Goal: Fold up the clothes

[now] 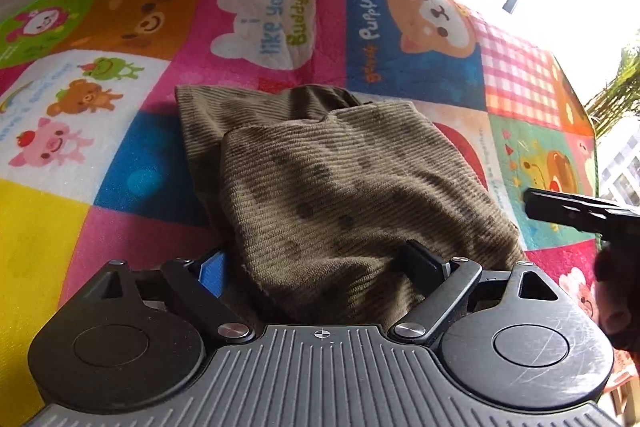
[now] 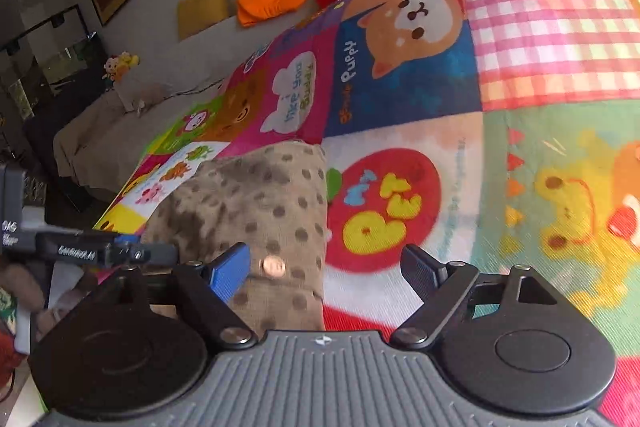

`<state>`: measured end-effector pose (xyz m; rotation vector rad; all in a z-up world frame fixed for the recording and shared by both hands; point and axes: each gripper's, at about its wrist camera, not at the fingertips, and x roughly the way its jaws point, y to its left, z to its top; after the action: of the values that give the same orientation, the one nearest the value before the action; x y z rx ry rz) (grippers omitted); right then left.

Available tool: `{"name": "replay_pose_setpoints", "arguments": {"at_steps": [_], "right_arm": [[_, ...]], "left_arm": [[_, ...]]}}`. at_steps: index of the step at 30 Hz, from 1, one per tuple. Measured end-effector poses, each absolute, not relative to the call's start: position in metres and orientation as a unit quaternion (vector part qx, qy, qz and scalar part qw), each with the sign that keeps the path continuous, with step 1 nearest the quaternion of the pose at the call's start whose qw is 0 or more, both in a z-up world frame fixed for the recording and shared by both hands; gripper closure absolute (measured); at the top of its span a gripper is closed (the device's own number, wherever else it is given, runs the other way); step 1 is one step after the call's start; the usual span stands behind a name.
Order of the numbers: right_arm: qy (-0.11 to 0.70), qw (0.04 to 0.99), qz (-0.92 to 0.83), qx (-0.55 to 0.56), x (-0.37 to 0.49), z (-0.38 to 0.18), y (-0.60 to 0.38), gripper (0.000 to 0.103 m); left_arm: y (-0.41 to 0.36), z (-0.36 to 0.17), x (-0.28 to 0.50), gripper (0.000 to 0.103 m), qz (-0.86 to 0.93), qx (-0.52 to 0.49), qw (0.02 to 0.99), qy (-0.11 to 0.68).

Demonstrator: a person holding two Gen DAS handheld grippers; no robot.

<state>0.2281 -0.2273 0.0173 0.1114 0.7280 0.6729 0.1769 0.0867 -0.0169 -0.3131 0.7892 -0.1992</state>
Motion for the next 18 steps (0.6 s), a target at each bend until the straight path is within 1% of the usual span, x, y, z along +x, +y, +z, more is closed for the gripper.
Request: {"name": "replay_pose_setpoints", "arguments": {"at_steps": [2, 4, 7, 8, 9, 10, 11, 12, 15, 16, 18], "right_arm": [[0.357, 0.872, 0.329, 0.063, 0.259, 0.012, -0.204, 0.019], [0.364, 0.869, 0.33, 0.066, 0.288, 0.002, -0.181, 0.019], [0.398, 0.845, 0.347, 0.081, 0.32, -0.019, -0.158, 0.017], [0.401, 0.841, 0.354, 0.084, 0.323, -0.023, -0.154, 0.015], [0.394, 0.841, 0.362, 0.077, 0.323, -0.022, -0.151, 0.026], [0.393, 0.835, 0.377, 0.079, 0.323, -0.021, -0.15, 0.042], [0.393, 0.828, 0.389, 0.092, 0.322, -0.02, -0.152, 0.061], [0.389, 0.829, 0.39, 0.095, 0.32, -0.019, -0.154, 0.067], [0.369, 0.843, 0.381, 0.09, 0.319, -0.009, -0.162, 0.079], [0.361, 0.849, 0.375, 0.09, 0.32, -0.005, -0.166, 0.08], [0.351, 0.859, 0.361, 0.093, 0.325, 0.001, -0.176, 0.082]], "left_arm": [[0.093, -0.016, 0.183, 0.016, -0.099, -0.164, 0.906, 0.378], [0.099, -0.018, 0.191, 0.025, -0.102, -0.175, 0.903, 0.379], [0.105, -0.022, 0.205, 0.035, -0.108, -0.177, 0.902, 0.38], [0.106, -0.023, 0.209, 0.036, -0.11, -0.176, 0.902, 0.379], [0.108, -0.023, 0.214, 0.042, -0.112, -0.176, 0.902, 0.379], [0.109, -0.024, 0.219, 0.047, -0.115, -0.176, 0.902, 0.378], [0.109, -0.024, 0.226, 0.049, -0.118, -0.177, 0.901, 0.377], [0.108, -0.024, 0.233, 0.052, -0.122, -0.178, 0.901, 0.377], [0.105, -0.023, 0.258, 0.055, -0.13, -0.179, 0.902, 0.371], [0.103, -0.021, 0.267, 0.057, -0.131, -0.176, 0.905, 0.364], [0.1, -0.016, 0.282, 0.057, -0.121, -0.164, 0.912, 0.355]]}}
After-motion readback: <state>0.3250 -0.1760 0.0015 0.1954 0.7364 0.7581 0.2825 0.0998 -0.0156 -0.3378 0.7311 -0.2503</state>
